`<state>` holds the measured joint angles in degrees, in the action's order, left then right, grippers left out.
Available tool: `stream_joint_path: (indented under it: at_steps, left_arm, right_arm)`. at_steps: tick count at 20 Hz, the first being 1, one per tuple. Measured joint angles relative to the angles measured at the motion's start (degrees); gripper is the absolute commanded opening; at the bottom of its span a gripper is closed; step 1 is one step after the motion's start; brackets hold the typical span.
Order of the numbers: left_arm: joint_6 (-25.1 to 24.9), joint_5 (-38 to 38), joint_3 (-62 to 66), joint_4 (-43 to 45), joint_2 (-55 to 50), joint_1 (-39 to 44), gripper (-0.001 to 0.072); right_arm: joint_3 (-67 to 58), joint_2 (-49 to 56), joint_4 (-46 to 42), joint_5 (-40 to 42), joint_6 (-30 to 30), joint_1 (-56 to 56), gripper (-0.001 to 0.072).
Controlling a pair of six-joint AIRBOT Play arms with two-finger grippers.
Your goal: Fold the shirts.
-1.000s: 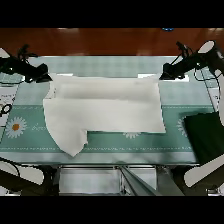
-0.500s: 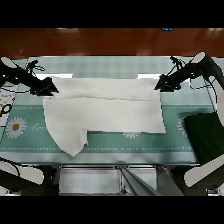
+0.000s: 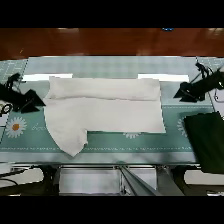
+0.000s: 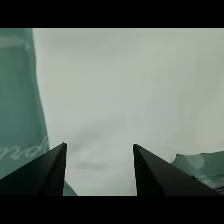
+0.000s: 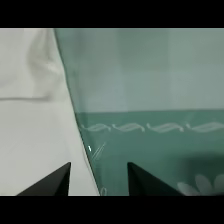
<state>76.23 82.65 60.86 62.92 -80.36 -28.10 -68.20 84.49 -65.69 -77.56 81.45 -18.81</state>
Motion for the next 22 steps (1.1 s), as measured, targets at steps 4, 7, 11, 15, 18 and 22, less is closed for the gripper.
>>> stream_joint_path:
  at_steps: [4,7,11,15,18,22]
  left_arm:
    - [-2.9,-3.8,-18.6,-4.2,11.5,-11.3,0.0507]
    - [-1.6,-6.0,-26.3,-6.0,15.0,-15.3,0.0507]
    - [-0.8,-7.8,-30.7,-6.9,15.8,-14.6,0.0507]
    - [-0.7,-9.4,-32.0,-7.3,14.3,-10.8,0.0506]
    - [-0.3,-10.0,-32.3,-8.0,12.3,-7.3,0.0506]
    - [-0.5,-11.8,-32.3,-7.4,9.6,-3.4,0.0018]
  right_arm:
    - [23.9,-15.8,10.8,8.2,-7.8,-4.9,0.0413]
    - [35.8,-23.8,17.7,11.8,-12.3,-6.2,0.0413]
    - [42.4,-28.0,21.9,13.0,-15.3,-6.8,0.0413]
    - [44.3,-29.1,24.0,13.1,-16.5,-7.0,0.0413]
    - [44.7,-29.4,25.3,13.3,-17.0,-7.0,0.0413]
    - [44.8,-29.5,26.6,13.7,-17.2,-7.1,0.0412]
